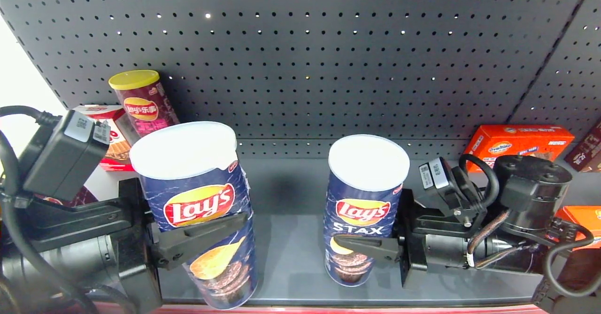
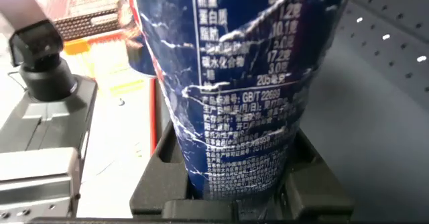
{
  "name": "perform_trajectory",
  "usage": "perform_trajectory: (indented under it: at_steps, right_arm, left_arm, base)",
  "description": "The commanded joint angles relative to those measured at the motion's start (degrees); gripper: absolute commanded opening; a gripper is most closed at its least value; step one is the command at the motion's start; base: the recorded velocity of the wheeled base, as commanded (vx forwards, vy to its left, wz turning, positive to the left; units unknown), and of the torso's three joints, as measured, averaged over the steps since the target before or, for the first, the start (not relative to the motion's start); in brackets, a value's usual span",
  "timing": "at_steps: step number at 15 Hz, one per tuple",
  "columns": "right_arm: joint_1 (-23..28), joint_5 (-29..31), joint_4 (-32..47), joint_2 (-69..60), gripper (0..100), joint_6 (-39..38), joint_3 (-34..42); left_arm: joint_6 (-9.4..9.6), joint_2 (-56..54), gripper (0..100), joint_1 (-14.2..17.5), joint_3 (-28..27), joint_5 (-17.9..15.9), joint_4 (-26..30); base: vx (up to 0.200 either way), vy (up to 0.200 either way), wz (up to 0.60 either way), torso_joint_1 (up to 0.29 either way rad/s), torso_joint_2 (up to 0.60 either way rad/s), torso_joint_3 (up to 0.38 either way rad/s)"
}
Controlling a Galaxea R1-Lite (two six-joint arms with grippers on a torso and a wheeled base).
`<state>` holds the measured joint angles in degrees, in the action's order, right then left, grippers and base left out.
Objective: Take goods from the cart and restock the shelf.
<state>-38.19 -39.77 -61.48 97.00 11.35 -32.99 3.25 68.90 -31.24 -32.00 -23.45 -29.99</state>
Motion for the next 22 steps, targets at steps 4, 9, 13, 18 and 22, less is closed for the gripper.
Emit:
perform_trajectory:
  at_steps: [4, 9, 13, 18, 22]
  right_arm:
    - [-1.18, 0.04, -0.05, 1.61, 0, -0.01, 0.29]
    - [-1.18, 0.04, -0.49, 3.9, 0, 0.16, -0.76]
    - [-0.92, -0.05, -1.36, 5.3, 0, 0.16, -1.99]
    - [-0.39, -0.14, -1.54, 4.16, 100, 0.34, -1.2]
    - [2.33, -0.84, -2.86, -0.23, 100, 0.16, 1.87]
  left_arm:
    - [0.0, 0.01, 0, 0.04, 0.01, -0.01, -0.07]
    - [0.0, 0.01, 0, 0.04, 0.18, -0.01, 0.02]
    - [0.0, 0.01, 0, 0.04, 0.45, -0.01, 0.02]
    - [0.0, 0.01, 0, 0.04, 0.54, -0.01, -0.07]
    - [0.0, 0.01, 0, 0.04, 0.8, -0.01, 0.02]
  base:
    - [0.0, 0.0, 0.0, 0.0, 0.0, 0.0]
    - [0.0, 0.0, 0.0, 0.0, 0.0, 0.0]
    - [0.0, 0.0, 0.0, 0.0, 0.0, 0.0]
    - [0.0, 0.0, 0.0, 0.0, 0.0, 0.0]
    - [0.0, 0.0, 0.0, 0.0, 0.0, 0.0]
